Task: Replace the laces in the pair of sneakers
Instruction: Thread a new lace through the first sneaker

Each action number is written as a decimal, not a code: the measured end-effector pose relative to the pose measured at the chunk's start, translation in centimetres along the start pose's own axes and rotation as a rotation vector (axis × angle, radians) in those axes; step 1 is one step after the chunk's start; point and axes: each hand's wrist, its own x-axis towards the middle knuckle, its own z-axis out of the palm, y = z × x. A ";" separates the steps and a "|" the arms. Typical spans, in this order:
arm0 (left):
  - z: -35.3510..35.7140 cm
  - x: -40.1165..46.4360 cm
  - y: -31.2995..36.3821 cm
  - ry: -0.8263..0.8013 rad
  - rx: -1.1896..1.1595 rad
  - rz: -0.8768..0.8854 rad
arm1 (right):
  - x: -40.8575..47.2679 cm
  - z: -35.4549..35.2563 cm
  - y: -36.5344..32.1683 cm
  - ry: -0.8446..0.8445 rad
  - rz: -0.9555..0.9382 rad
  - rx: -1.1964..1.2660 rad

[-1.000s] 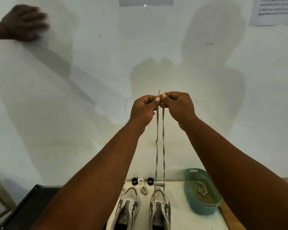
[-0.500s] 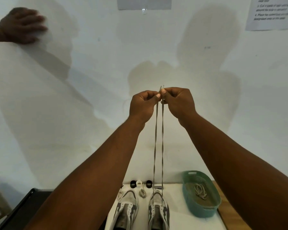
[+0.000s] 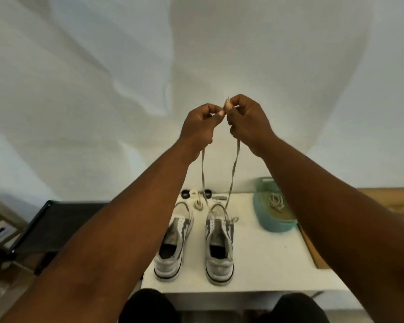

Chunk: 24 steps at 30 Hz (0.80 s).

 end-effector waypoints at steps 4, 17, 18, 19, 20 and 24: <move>1.0 -2.0 -10.1 -0.019 0.073 -0.109 | -3.0 2.7 9.3 -0.075 0.129 -0.038; 3.1 -9.5 -33.6 -0.044 0.600 -0.350 | -12.7 9.1 31.9 -0.200 0.565 -0.262; 3.4 -10.0 -34.1 -0.008 0.629 -0.295 | -13.2 9.3 32.4 -0.182 0.589 -0.251; 3.8 -10.3 -34.2 0.010 0.645 -0.256 | -13.7 9.5 33.0 -0.165 0.603 -0.253; 4.2 -10.6 -34.2 0.008 0.662 -0.227 | -14.2 9.7 33.4 -0.150 0.601 -0.265; 5.4 -11.8 -33.4 -0.102 0.586 -0.371 | -15.6 9.8 34.0 -0.151 0.559 -0.307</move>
